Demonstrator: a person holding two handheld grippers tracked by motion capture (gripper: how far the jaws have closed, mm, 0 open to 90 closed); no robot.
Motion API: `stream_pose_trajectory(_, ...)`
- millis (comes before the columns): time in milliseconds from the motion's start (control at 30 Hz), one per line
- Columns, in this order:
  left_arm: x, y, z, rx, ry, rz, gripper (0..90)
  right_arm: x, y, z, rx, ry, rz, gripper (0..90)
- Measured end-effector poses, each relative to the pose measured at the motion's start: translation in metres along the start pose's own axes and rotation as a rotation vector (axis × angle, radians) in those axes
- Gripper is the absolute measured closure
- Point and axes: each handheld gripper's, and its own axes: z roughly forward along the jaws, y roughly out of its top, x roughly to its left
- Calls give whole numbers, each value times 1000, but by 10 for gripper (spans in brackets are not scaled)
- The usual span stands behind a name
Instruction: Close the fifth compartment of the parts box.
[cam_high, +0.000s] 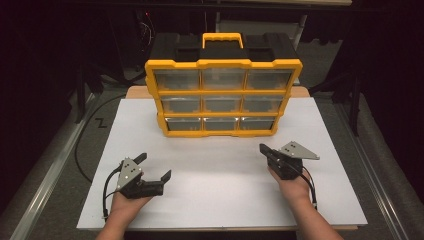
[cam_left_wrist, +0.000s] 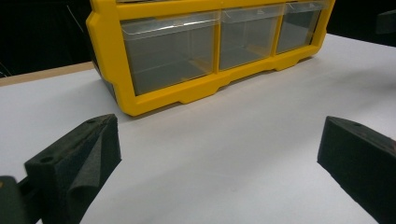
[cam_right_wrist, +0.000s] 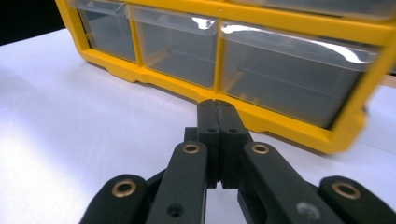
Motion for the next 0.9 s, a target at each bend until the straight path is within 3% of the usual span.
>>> stream_pose_trajectory(400, 2, 0, -3, -2, 14, -10, 2, -24, -15, -45, -39, -36, 34, 900)
stream_pose_trajectory(533, 1, 0, -2, 4, 9, -11, 2, -31, -24, -56, -47, -37, 73, 900)
stream_pose_trajectory(700, 0, 0, -1, 12, 2, -3, 2, -29, -23, -56, -51, -23, 72, 897)
stream_pose_trajectory(900, 0, -1, -1, 14, -2, -2, 1, -19, -25, -45, -18, 2, 44, 797)
